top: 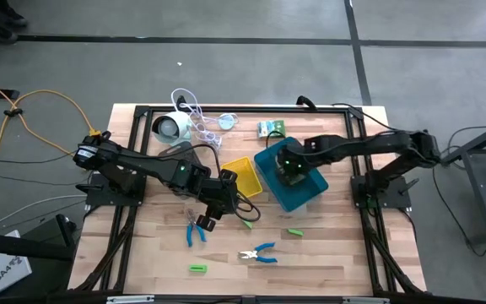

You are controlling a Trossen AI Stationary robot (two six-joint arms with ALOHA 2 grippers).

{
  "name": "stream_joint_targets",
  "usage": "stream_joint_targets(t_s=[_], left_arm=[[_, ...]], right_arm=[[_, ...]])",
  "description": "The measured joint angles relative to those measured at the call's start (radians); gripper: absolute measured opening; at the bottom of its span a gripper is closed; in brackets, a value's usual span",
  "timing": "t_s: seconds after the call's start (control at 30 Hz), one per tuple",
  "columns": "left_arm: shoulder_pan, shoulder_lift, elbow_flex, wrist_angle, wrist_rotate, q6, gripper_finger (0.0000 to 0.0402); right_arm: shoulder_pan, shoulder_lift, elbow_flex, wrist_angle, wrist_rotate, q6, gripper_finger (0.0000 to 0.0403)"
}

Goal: Pick & Place School Supplies
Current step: Put the crayons box into the blue bin

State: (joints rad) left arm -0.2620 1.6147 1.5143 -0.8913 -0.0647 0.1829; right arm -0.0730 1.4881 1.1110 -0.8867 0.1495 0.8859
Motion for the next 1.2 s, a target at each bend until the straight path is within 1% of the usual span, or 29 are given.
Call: stream_joint_targets(t_s=[0.17,0.23,0.37,0.43,0.53,0.7,0.83,1.03,1.2], left_arm=[[0.0,0.0,0.0,0.0,0.0,0.0,0.017],[0.0,0.0,0.0,0.0,0.0,0.0,0.017],[0.0,0.0,0.0,-0.001,0.0,-0.011,0.017],[0.0,0.0,0.0,-0.006,0.0,-0.017,0.017],[0.0,0.0,0.0,-0.014,0.0,-0.02,0.017],[0.0,0.0,0.0,-0.018,0.0,-0.033,0.017],[0.0,0.0,0.0,-0.018,0.0,-0.033,0.017],[0.0,0.0,0.0,-0.019,0.0,-0.033,0.017],[0.0,0.0,0.0,-0.025,0.0,-0.033,0.017]], right_arm=[[-0.024,0.065,0.0,0.09,-0.079,-0.071,0.0101],[-0.028,0.09,0.0,0.123,-0.091,-0.089,0.0101],[-0.032,0.136,0.0,0.145,-0.14,-0.103,0.0103],[-0.033,0.151,0.0,0.144,-0.158,-0.113,0.0112],[-0.033,0.157,0.0,0.143,-0.157,-0.134,0.0136],[-0.039,0.156,0.0,0.163,-0.127,-0.16,0.0174],[-0.059,0.156,0.0,0.164,-0.149,-0.184,0.0195],[-0.101,0.152,0.0,0.158,-0.153,-0.184,0.0202],[-0.129,0.147,0.0,0.134,-0.148,-0.193,0.0194]])
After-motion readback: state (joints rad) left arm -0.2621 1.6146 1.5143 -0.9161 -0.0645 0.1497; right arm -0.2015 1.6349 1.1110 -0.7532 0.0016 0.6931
